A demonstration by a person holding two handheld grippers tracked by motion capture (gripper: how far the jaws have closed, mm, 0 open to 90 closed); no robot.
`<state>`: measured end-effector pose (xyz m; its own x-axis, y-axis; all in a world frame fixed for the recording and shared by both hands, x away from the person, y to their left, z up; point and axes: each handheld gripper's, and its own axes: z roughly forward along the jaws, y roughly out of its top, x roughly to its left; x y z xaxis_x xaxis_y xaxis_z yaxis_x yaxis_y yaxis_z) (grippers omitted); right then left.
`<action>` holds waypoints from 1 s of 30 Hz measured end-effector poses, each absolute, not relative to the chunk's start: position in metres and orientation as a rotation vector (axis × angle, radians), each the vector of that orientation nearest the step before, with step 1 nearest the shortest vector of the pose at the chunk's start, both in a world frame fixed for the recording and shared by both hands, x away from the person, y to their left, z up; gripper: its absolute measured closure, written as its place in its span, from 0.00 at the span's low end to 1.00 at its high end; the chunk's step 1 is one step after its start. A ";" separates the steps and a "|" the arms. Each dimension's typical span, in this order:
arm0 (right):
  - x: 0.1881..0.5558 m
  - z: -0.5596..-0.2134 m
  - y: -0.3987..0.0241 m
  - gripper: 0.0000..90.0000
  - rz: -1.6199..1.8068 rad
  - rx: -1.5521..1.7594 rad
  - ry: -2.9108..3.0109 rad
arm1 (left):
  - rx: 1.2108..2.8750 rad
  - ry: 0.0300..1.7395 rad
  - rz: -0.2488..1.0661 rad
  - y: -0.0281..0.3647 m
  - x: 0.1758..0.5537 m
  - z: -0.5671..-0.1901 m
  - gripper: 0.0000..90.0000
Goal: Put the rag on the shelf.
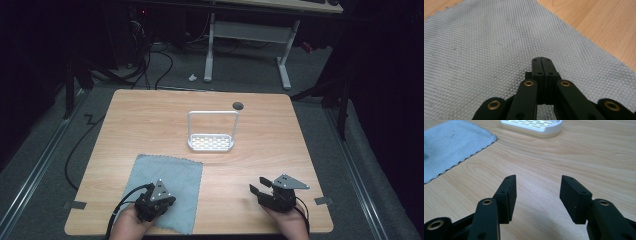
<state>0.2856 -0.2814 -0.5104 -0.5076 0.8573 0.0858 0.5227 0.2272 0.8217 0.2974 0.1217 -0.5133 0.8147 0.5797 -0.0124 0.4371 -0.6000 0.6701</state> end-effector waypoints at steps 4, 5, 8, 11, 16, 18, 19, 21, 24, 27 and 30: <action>0.286 -0.511 -0.278 0.56 1.188 1.252 2.139 | 2.252 0.856 0.325 0.155 0.303 -0.508 0.99; 0.287 -0.511 -0.276 0.56 1.186 1.246 2.148 | 2.235 0.902 0.335 0.167 0.305 -0.508 0.99; 0.289 -0.512 -0.268 0.59 1.188 1.217 2.174 | 2.196 1.048 0.356 0.202 0.308 -0.511 1.00; 0.292 -0.512 -0.261 0.62 1.190 1.189 2.199 | 2.177 1.134 0.353 0.222 0.309 -0.514 1.00; 0.298 -0.512 -0.249 0.67 1.199 1.159 2.240 | 2.208 1.106 0.316 0.213 0.308 -0.519 1.00; 0.298 -0.512 -0.244 0.72 1.203 1.135 2.262 | 2.199 1.083 0.310 0.205 0.308 -0.520 1.00; 0.297 -0.512 -0.242 0.74 1.204 1.124 2.271 | 2.202 1.062 0.301 0.199 0.307 -0.520 1.00; 0.296 -0.513 -0.236 0.79 1.207 1.091 2.293 | 2.220 1.030 0.293 0.190 0.306 -0.520 1.00; 0.295 -0.514 -0.227 0.88 1.200 1.057 2.341 | 2.251 0.977 0.283 0.175 0.304 -0.519 1.00; 0.294 -0.514 -0.213 0.97 1.183 1.001 2.392 | 2.274 0.952 0.290 0.168 0.302 -0.518 1.00; 0.293 -0.514 -0.196 1.00 1.171 0.931 2.439 | 2.262 0.966 0.293 0.171 0.300 -0.518 1.00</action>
